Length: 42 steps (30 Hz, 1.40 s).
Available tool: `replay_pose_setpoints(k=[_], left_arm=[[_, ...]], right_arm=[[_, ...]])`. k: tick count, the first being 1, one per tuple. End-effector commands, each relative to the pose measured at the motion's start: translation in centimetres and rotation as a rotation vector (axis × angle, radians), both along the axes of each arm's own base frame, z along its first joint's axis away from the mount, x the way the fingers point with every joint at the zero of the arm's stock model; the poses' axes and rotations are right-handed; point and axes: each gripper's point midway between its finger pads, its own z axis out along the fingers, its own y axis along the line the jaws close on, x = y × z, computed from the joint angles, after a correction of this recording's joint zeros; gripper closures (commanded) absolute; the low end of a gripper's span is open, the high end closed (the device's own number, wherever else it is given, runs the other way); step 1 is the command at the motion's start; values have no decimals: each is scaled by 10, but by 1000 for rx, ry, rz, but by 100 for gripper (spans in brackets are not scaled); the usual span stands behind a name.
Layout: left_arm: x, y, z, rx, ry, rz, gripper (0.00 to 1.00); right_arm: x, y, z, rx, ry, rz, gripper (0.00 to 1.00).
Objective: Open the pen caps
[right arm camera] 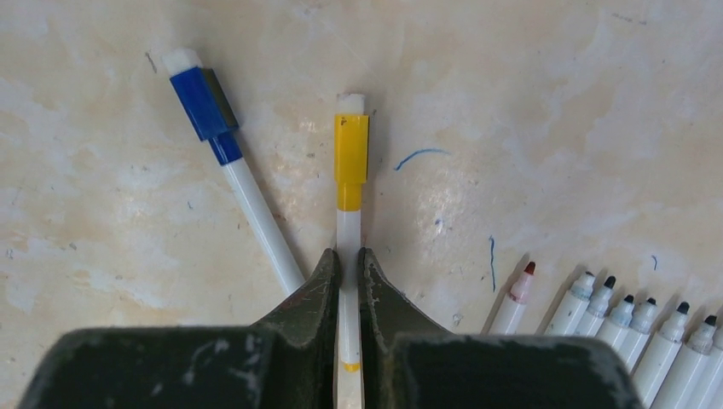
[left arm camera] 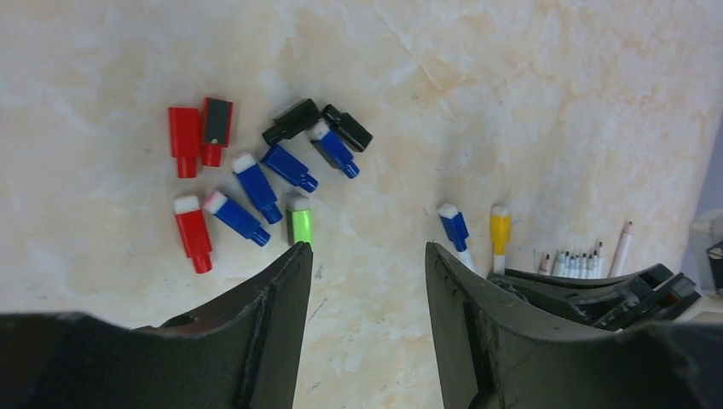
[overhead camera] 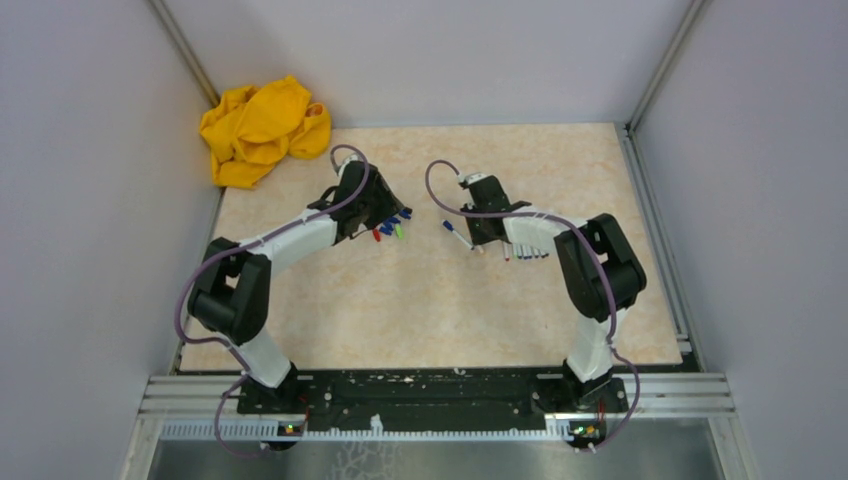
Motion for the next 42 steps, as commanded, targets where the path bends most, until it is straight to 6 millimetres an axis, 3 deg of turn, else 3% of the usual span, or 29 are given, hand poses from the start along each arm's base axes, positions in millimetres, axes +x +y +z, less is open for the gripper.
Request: replay_pose_setpoints(k=[1, 9, 17, 34, 42], left_arm=[[9, -29, 17, -110, -42, -95, 42], [4, -79, 24, -303, -11, -273, 41], [1, -109, 25, -415, 13, -336, 41], [4, -129, 17, -493, 50, -347, 42], [6, -131, 18, -510, 42, -339, 48]], right_arm=[[-3, 9, 29, 55, -52, 14, 100], [-7, 37, 79, 240, -109, 74, 100], [-11, 57, 91, 345, -100, 116, 100], [-11, 80, 108, 461, -97, 174, 100], [-11, 86, 112, 489, -91, 190, 100]])
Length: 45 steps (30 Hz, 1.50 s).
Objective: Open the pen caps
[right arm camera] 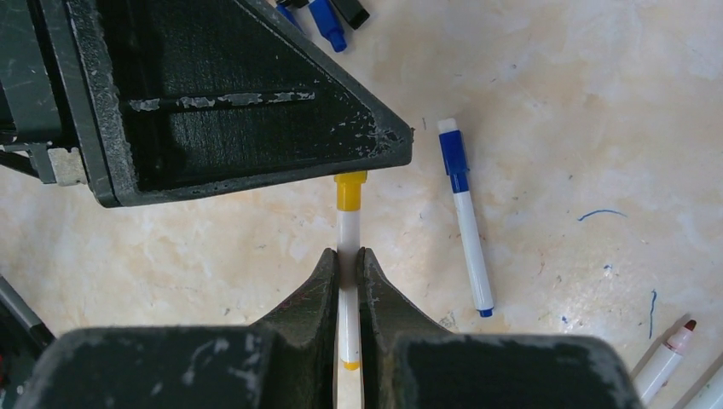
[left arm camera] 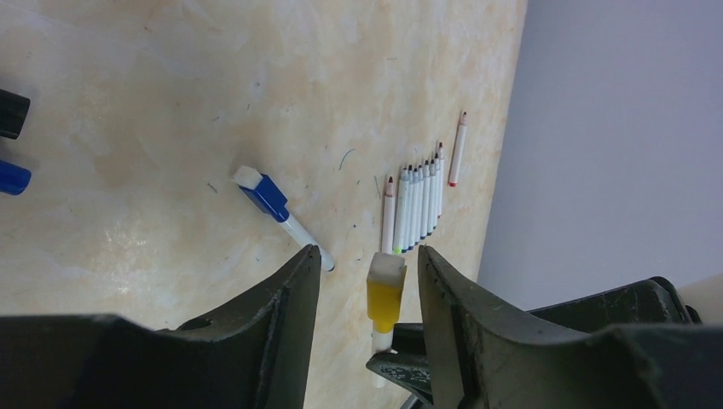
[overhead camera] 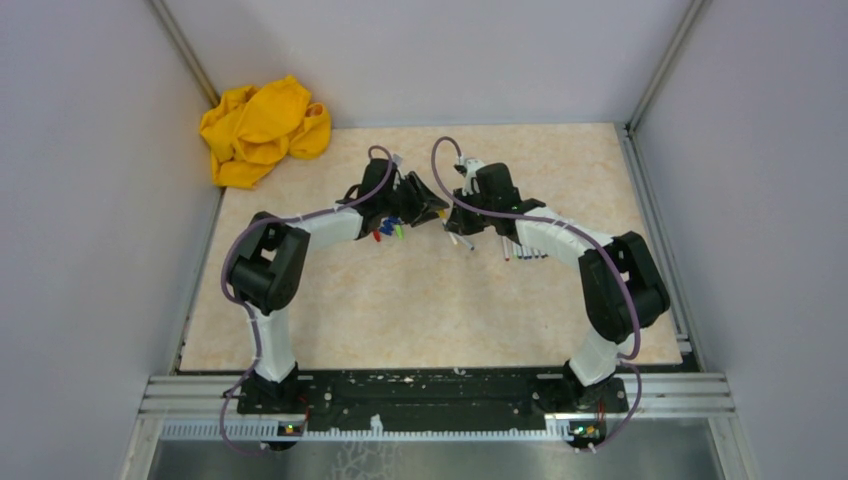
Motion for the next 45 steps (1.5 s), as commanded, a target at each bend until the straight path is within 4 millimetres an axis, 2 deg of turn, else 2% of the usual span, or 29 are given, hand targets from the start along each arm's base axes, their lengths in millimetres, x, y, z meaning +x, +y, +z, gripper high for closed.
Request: replay_pose_setpoints(k=[1, 3, 6, 12, 17, 20, 25, 32, 37, 38, 39, 40, 43, 45], left_arm=[[7, -11, 22, -65, -46, 1, 50], [7, -12, 23, -73, -45, -1, 53], [5, -13, 25, -91, -46, -4, 62], [1, -13, 26, -106, -44, -17, 76], [-1, -13, 27, -107, -49, -19, 100], [0, -11, 28, -104, -55, -10, 100], [-3, -11, 34, -114, -67, -3, 100], [-4, -13, 44, -127, -82, -10, 100], [-6, -15, 50, -137, -88, -12, 100], [-5, -15, 50, -136, -91, -13, 100], [-5, -14, 50, -131, -95, -9, 100], [-3, -13, 51, -124, -99, -2, 100], [4, -5, 49, -76, -123, 43, 100], [21, 9, 47, -20, -152, 123, 100]], right_arm=[[10, 19, 31, 80, -72, 30, 100], [11, 20, 31, 81, -71, 31, 100], [11, 20, 30, 83, -71, 30, 100], [12, 20, 29, 84, -74, 21, 100], [12, 18, 29, 85, -81, 13, 100], [12, 18, 32, 88, -92, 11, 100], [12, 20, 30, 89, -89, 19, 82], [15, 24, 26, 82, -84, 22, 77], [16, 23, 20, 68, -77, 14, 80], [16, 22, 19, 64, -77, 12, 85], [17, 21, 19, 64, -79, 8, 96], [17, 20, 19, 60, -79, 5, 100], [14, 18, 17, 52, -79, 1, 100], [9, 15, 11, 36, -74, -7, 100]])
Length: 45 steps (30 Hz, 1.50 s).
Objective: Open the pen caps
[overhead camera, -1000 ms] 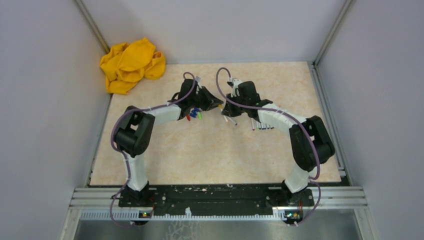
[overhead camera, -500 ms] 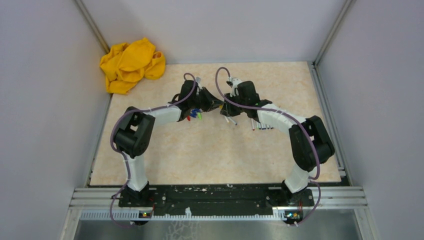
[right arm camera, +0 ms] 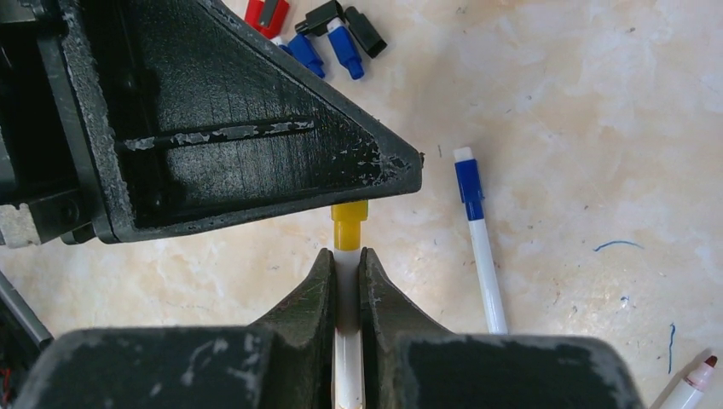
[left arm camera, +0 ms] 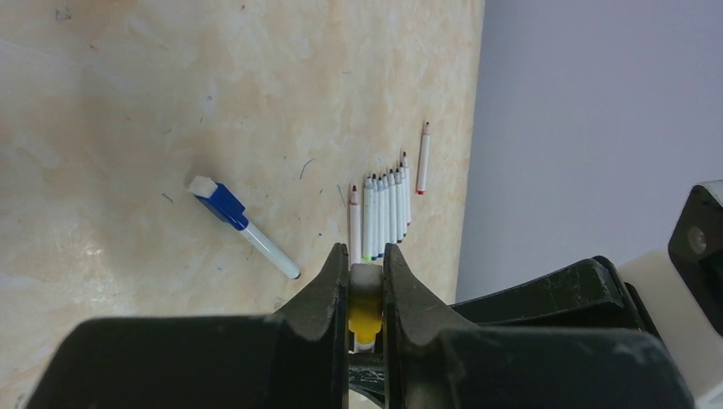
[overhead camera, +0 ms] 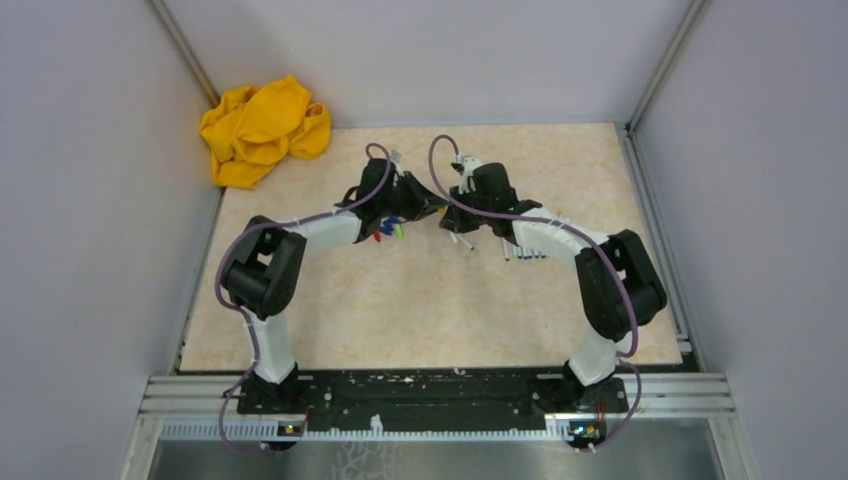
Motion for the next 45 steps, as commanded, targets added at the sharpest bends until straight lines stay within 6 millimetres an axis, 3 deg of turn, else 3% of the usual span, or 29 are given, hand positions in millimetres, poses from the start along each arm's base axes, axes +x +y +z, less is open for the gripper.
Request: replay_pose_setpoints(k=[1, 4, 8, 14, 19, 23, 30, 38, 45], left_arm=[[27, 21, 24, 55, -96, 135, 100], [55, 40, 27, 53, -97, 192, 100], [90, 79, 23, 95, -75, 302, 100], [110, 103, 25, 197, -97, 356, 100], [91, 121, 3, 360, -86, 386, 100], [53, 147, -27, 472, -9, 413, 100], [13, 174, -53, 548, 58, 464, 98], [-3, 186, -68, 581, 98, 484, 93], [-7, 190, -74, 590, 122, 502, 73]], right_arm=[[-1, 3, 3, -10, -46, -12, 100], [-20, -7, -19, -40, 0, -15, 100], [-36, -15, -27, -35, 0, -26, 100], [-45, -19, -23, -28, -8, -43, 100], [-29, -37, -17, -121, -36, -139, 100], [-18, -53, -22, -206, -42, -212, 100], [1, -80, -30, -317, -52, -333, 100], [13, -99, -50, -371, -17, -396, 100], [19, -113, -65, -419, 5, -429, 98]])
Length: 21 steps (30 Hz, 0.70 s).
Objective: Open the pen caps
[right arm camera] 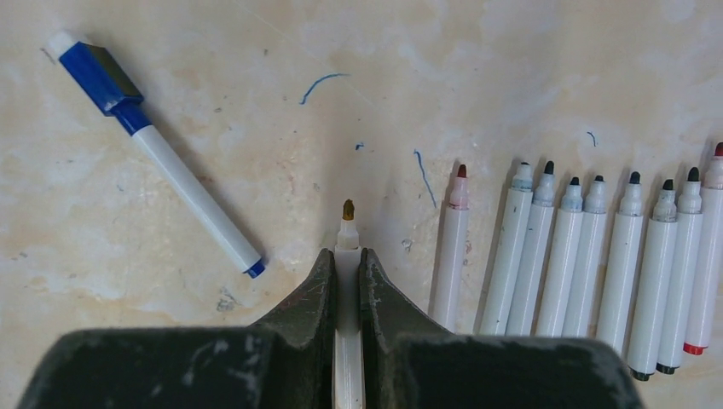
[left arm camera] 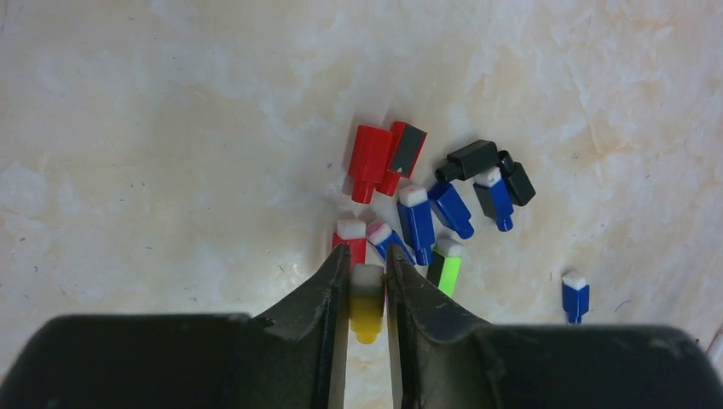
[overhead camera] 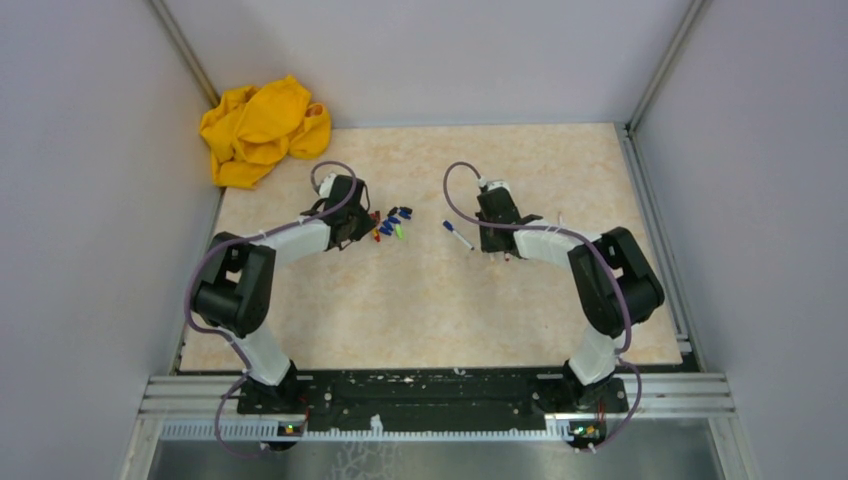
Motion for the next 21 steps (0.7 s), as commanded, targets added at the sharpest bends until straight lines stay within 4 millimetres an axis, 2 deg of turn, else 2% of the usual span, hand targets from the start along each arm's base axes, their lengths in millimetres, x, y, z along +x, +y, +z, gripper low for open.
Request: replay_pose_setpoints(k=[1, 6, 10, 21], left_arm=[[-5, 8, 0, 6, 6, 39, 70], [-6, 7, -5, 0, 19, 40, 59], [-7, 6, -6, -6, 22, 41, 58], [-3, -1, 12, -53, -13, 33, 55]], right_arm=[[23, -6, 12, -23, -56, -37, 98], [23, -15, 3, -61, -44, -59, 93], [22, -23, -1, -96, -39, -78, 91], [15, -33, -8, -135, -20, -101, 74]])
